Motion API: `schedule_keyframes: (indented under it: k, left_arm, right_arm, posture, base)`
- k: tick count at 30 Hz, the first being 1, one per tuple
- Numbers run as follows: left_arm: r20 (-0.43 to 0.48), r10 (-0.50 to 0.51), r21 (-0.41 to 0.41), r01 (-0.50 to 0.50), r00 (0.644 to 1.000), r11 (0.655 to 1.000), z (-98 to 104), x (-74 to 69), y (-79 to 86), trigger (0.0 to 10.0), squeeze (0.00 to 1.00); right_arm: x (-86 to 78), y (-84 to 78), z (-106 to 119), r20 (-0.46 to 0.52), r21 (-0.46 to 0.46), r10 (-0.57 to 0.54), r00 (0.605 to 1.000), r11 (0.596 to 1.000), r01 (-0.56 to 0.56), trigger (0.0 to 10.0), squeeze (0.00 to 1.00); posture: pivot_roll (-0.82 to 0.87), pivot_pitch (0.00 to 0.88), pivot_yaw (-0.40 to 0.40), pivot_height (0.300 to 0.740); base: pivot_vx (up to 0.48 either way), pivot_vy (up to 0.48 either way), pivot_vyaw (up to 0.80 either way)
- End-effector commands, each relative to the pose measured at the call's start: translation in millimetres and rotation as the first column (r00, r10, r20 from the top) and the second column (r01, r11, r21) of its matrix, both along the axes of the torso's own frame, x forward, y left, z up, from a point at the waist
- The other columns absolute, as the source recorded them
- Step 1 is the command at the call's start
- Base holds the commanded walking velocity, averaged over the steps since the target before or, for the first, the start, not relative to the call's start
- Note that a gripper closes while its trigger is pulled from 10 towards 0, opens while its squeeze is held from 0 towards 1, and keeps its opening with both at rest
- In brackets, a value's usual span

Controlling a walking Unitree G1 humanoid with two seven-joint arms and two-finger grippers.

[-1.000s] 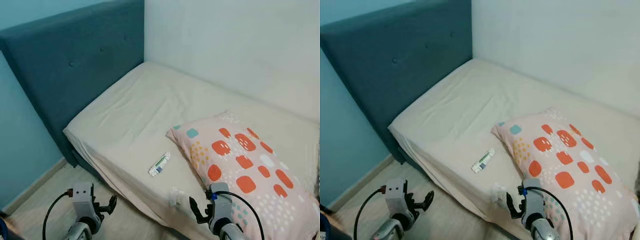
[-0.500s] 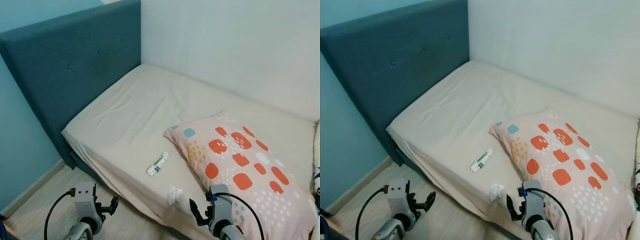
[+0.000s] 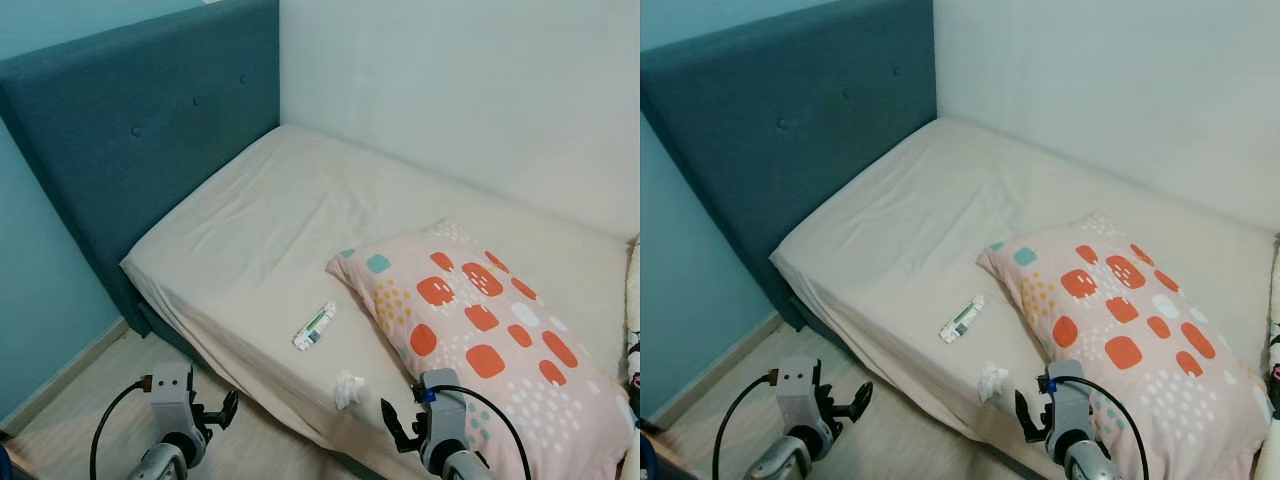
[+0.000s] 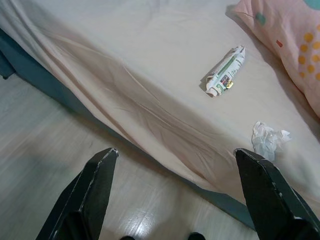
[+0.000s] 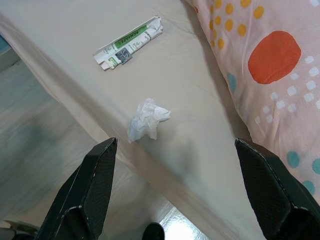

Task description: Clean up the room

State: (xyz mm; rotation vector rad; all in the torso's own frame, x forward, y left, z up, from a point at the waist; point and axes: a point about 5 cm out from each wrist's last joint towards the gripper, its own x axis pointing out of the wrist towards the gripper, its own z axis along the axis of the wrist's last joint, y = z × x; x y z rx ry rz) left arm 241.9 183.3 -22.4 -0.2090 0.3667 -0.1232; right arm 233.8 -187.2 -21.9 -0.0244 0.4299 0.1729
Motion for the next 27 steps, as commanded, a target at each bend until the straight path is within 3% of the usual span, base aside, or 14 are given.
schedule_keyframes:
  k: [1,27]
  left_arm:
    - [-0.030,-0.001,-0.011,0.001,1.000,1.000,-6.8,-6.7,-5.3,10.0,0.00]
    - [-0.029,-0.002,-0.011,0.002,1.000,1.000,-6.7,-7.5,-5.2,10.0,0.00]
  right_arm:
    - [-4.0,-2.7,-4.3,-0.031,-0.008,0.002,1.000,1.000,-0.002,10.0,0.00]
    - [-4.9,-1.8,-5.1,-0.035,-0.002,0.002,0.999,1.000,-0.002,10.0,0.00]
  posture:
    - [-0.10,0.135,-0.068,0.740]
    - [-0.11,0.149,-0.062,0.740]
  base:
    - [0.000,0.000,0.00]
    - [0.000,0.000,0.00]
